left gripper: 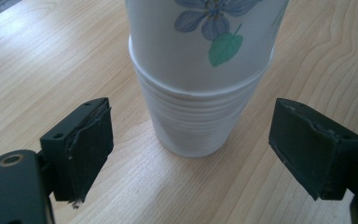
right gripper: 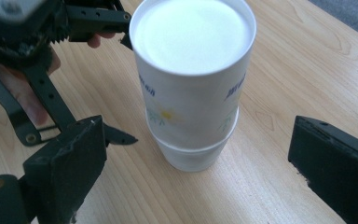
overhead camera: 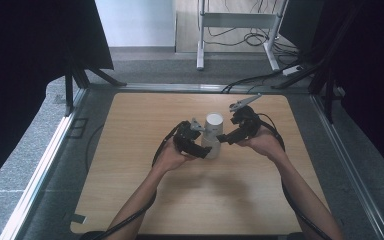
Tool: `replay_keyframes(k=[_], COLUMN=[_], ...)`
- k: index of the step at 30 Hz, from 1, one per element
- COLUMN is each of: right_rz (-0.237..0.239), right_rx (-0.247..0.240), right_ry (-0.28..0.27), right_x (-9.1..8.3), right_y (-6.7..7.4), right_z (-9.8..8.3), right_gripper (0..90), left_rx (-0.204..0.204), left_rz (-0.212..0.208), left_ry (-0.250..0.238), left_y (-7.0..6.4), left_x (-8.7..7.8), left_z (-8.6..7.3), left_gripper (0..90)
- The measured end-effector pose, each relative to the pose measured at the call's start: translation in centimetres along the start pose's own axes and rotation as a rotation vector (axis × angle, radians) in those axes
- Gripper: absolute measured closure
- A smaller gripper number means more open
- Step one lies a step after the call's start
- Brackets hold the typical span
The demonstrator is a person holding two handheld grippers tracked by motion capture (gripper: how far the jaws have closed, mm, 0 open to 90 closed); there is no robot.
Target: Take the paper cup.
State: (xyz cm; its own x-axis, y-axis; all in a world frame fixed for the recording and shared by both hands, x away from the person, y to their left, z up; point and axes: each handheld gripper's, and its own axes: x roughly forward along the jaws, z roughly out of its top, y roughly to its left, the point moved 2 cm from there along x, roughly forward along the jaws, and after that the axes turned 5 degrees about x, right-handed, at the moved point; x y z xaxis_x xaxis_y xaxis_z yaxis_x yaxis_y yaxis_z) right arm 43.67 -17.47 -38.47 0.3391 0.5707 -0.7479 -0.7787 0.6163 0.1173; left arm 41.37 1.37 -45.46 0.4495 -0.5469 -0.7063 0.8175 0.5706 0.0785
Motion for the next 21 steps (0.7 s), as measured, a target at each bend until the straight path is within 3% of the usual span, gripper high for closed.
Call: replay_keyframes(k=[21], right_rz=[-0.044], right_rx=[-0.051], right_ry=[0.123], right_x=[0.4], right_y=[0.4], right_z=[4.0], right_gripper=[15.8], left_rx=[-0.011], left_rz=[-0.011], left_ry=[-0.034], left_y=[0.0], left_x=[0.9], left_z=[0.5], left_gripper=[16.4])
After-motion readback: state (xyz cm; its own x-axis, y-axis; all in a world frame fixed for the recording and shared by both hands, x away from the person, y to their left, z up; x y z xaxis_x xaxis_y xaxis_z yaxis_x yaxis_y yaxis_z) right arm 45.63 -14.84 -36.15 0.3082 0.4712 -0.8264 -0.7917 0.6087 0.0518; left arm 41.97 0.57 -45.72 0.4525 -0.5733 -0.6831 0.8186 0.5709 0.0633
